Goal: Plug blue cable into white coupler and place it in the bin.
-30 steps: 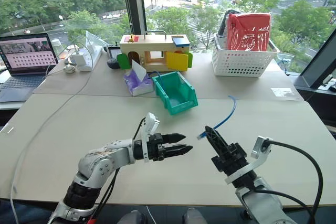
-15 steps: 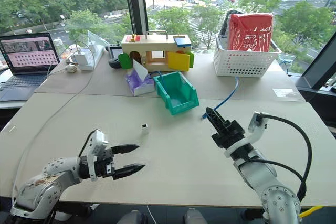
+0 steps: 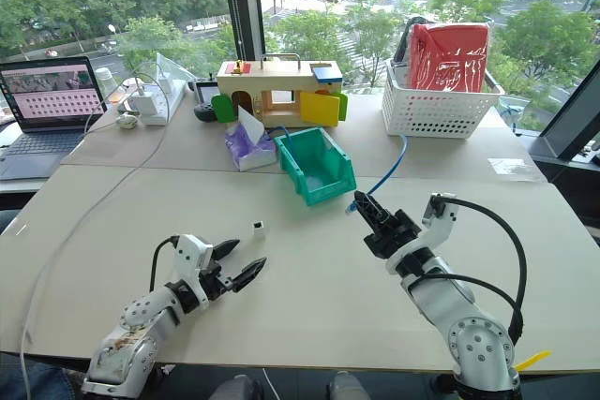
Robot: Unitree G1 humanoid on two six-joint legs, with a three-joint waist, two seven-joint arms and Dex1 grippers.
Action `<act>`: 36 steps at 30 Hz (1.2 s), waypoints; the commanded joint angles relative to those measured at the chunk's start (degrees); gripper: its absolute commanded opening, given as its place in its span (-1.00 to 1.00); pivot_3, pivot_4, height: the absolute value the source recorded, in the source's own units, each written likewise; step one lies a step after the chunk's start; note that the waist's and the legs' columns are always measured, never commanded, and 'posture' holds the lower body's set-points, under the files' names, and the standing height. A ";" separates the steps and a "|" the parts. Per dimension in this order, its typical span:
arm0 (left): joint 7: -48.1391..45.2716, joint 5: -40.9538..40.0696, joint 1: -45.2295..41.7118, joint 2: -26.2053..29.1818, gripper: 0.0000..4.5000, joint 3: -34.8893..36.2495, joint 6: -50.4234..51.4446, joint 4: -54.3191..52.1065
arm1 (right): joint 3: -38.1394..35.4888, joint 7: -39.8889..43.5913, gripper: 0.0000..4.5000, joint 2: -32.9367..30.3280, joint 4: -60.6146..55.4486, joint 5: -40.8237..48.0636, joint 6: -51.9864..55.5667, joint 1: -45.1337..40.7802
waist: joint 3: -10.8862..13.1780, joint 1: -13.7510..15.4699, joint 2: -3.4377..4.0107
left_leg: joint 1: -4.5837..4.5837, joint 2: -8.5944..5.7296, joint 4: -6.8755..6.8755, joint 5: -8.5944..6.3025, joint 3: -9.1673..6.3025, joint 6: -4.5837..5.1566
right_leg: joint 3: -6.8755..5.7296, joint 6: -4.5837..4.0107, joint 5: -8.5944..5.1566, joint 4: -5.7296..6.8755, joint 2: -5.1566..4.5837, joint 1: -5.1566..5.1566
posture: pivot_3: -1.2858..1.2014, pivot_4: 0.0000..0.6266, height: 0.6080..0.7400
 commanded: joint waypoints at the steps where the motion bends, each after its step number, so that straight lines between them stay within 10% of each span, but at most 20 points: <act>1: 4.90 0.94 0.33 -2.36 0.99 -2.30 4.13 -4.47 | -0.69 -0.09 -1.00 0.17 -2.97 -0.36 0.49 0.59 | 0.00 -0.12 0.00 | 0.01 0.00 0.00 0.00 0.00 0.00 | 0.00 0.00 0.00 0.00 0.00 0.00 | 0.03 -0.52 0.64; 16: 26.67 15.37 0.59 -10.11 0.99 -9.01 16.36 -10.08 | -2.24 -5.07 -1.00 -3.48 -5.79 4.62 3.24 1.04 | -0.02 -0.44 -0.02 | 0.10 -0.03 0.00 0.00 -0.02 0.00 | 0.03 0.34 -0.20 0.02 0.01 0.08 | 0.03 -0.52 0.64; 36: 33.60 18.29 -10.57 -19.30 0.99 -6.14 9.60 4.01 | -1.00 -4.82 -1.00 -2.00 -4.34 2.88 2.96 -1.11 | -0.02 -0.21 -0.03 | 0.02 -0.09 0.00 0.00 -0.10 0.00 | 0.04 0.35 -0.19 0.01 0.03 0.08 | 0.03 -0.52 0.64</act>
